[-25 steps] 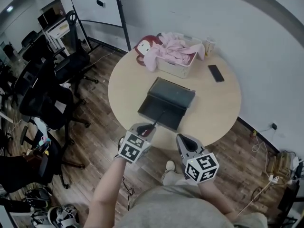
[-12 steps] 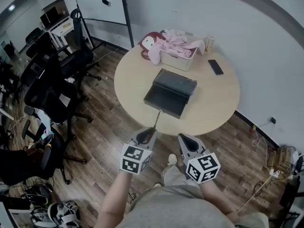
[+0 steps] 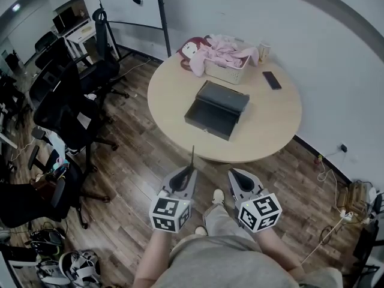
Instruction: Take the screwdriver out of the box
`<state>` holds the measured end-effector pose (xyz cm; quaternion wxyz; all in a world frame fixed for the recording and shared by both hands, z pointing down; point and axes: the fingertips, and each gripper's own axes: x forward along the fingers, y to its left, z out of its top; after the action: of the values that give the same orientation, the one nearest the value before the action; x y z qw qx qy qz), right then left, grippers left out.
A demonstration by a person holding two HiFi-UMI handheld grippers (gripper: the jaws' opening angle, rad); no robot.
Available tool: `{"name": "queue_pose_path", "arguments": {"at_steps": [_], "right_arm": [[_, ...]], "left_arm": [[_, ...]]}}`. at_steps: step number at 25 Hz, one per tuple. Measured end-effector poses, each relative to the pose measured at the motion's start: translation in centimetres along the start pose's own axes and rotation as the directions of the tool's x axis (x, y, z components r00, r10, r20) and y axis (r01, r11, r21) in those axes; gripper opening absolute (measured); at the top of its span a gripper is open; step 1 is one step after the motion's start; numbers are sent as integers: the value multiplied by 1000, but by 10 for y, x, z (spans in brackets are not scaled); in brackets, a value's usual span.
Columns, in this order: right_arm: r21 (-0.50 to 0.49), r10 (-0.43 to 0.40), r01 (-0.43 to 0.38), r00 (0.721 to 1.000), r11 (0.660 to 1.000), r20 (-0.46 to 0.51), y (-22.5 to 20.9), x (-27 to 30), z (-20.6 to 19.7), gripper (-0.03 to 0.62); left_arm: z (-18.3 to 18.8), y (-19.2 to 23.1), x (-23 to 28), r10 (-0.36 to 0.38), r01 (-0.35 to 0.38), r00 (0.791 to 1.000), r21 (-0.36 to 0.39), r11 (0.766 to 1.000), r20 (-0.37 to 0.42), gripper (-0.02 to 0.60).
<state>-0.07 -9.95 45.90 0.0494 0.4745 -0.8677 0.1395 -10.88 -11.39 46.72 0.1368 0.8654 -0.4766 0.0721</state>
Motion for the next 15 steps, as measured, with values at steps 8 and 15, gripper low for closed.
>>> {"name": "queue_pose_path", "arguments": {"at_steps": [8,15], "right_arm": [[-12,17,-17,1000,1000,-10,16,-12,-9,0],[-38,45,-46,999,998,-15,26,-13,-7,0]], "left_arm": [[-8,2,-34,40,-39,998,-37,999,40,52],[-7,-1,-43,46,-45,998,-35,998,46,52]]}}
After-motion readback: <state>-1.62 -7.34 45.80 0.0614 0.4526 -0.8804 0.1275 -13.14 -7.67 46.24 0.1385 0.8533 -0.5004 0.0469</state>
